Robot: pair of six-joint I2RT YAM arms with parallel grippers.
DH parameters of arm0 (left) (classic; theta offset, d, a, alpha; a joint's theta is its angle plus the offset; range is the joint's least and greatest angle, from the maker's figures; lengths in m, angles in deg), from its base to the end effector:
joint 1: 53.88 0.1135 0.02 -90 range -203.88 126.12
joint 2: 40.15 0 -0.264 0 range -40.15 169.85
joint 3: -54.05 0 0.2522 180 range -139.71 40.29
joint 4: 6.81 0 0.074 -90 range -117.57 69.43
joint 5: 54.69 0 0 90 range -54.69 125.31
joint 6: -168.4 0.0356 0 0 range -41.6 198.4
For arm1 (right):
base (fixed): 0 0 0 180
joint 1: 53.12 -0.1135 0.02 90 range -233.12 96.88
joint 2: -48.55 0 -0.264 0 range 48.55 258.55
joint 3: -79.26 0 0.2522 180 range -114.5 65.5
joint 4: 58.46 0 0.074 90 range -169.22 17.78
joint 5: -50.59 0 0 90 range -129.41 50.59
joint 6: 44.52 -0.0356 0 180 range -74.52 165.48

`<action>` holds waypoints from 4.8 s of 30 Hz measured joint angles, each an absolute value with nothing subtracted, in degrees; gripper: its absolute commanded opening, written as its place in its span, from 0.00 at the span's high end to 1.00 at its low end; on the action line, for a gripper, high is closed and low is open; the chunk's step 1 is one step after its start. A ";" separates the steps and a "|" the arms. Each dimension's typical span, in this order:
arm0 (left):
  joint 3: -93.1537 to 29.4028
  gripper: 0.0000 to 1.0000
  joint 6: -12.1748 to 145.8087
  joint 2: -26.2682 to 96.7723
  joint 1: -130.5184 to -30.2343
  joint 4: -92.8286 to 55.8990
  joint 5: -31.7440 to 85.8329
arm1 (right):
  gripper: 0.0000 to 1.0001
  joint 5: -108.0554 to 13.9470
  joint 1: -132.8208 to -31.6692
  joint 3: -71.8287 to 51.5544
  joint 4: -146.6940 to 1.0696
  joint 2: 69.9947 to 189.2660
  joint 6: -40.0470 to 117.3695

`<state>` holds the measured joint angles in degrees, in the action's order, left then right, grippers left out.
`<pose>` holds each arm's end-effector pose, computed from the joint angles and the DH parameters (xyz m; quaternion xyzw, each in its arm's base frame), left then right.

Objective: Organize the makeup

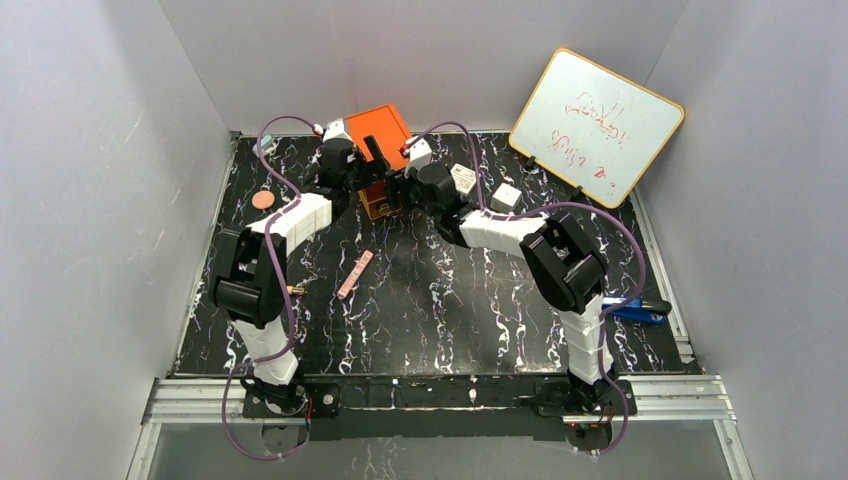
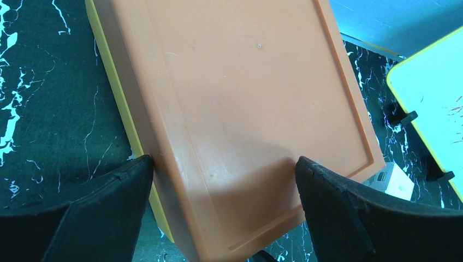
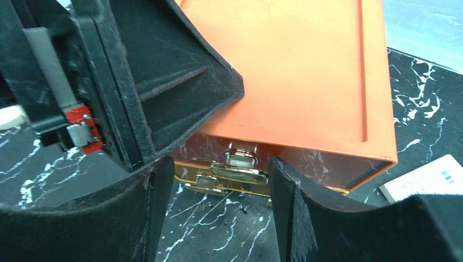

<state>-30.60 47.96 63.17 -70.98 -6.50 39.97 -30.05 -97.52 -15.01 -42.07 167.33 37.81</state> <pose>0.4058 -0.1218 0.2552 -0.1177 0.8019 -0.2055 0.5484 0.3503 0.3349 0.2248 -0.1865 0.7314 0.2313 0.6139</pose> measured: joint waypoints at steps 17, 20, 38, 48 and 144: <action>-32.00 0.02 49.03 63.70 -70.98 -8.01 39.86 | 0.89 -27.12 -97.61 -17.59 -42.24 170.68 40.18; -32.00 0.01 49.03 63.70 -70.98 -7.99 39.86 | 0.99 -27.14 -97.61 -17.59 -42.26 170.68 40.33; -33.09 0.02 49.40 64.66 -70.98 -8.16 40.02 | 0.99 -26.57 -98.18 -6.29 -37.21 164.23 40.53; -34.27 0.02 49.32 65.99 -70.98 -7.55 39.80 | 0.99 -24.58 -99.62 3.76 -36.34 156.64 39.24; -35.50 0.02 54.58 64.77 -69.34 -11.53 38.86 | 0.99 -26.18 -76.91 -62.01 -112.12 168.47 14.58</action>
<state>-35.50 54.58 64.77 -69.34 -11.53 38.86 -26.18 -76.91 -62.01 -112.12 168.47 14.58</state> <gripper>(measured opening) 0.984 0.685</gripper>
